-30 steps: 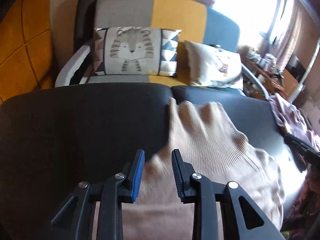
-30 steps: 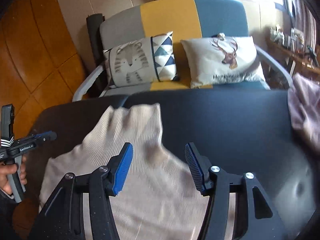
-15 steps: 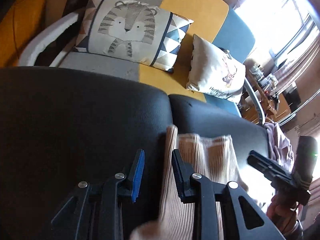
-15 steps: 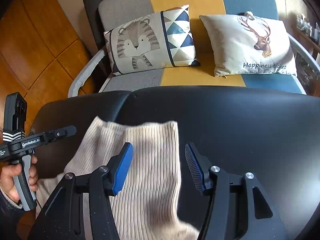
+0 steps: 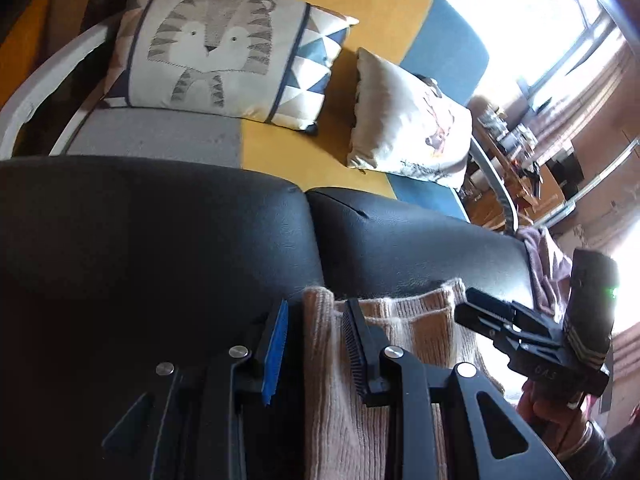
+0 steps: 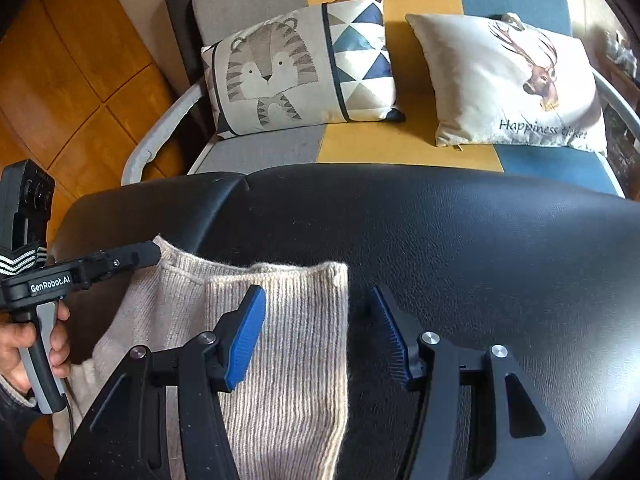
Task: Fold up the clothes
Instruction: 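Move both grippers to the ribbed turtleneck collar, then grasp the turtleneck collar with both grippers side by side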
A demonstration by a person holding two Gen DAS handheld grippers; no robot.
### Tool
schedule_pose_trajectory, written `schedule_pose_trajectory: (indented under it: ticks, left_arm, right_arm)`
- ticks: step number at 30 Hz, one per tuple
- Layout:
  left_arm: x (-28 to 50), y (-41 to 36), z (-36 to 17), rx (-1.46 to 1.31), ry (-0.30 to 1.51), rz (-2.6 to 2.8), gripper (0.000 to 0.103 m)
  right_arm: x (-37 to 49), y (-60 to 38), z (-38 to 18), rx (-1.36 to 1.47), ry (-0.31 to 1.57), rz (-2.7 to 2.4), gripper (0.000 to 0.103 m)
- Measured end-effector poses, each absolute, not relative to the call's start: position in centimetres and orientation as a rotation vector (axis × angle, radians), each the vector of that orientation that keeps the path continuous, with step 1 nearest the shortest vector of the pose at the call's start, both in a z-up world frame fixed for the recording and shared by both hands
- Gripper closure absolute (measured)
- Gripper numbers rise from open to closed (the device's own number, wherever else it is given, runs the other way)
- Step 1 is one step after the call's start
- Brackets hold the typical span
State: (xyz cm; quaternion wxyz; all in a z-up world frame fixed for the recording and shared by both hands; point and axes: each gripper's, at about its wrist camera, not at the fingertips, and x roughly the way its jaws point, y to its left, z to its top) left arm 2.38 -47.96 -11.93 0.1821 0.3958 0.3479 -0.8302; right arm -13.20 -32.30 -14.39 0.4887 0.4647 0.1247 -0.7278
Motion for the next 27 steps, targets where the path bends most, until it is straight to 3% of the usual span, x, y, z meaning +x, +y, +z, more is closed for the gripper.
schedule_pose_trajectory:
  ticks: [4,7,15,17,18,27]
  left_arm:
    - [2.2,-47.7,-12.2,1.134,0.970,-2.373,0.076]
    - [2.0,-47.5,-12.3,1.147,0.962,-2.395,0.095]
    - [1.8,-47.2,-12.7,1.171,0.945,-2.436,0.095]
    - [2.0,-47.2,-12.6,1.166,0.949,-2.428,0.097]
    - [2.1,-47.2,-12.5,1.163,0.950,-2.424,0.098]
    - [4.8,-47.3,-11.0,1.080,0.986,-2.398,0.098]
  right_arm:
    - [-12.7,-32.6,-14.6,1.095,0.352,-1.771,0.045]
    - [-12.6,-32.4,-14.6,1.090,0.350,-1.767,0.045]
    - [-12.0,-32.7,-14.8,1.054,0.403,-1.777,0.046]
    - [-11.6,-32.8,-14.7,1.034,0.424,-1.779,0.070]
    - [-11.6,-32.7,-14.7,1.033,0.412,-1.767,0.088]
    - [-10.5,-30.3,-12.0,1.021,0.289,-1.788,0.092]
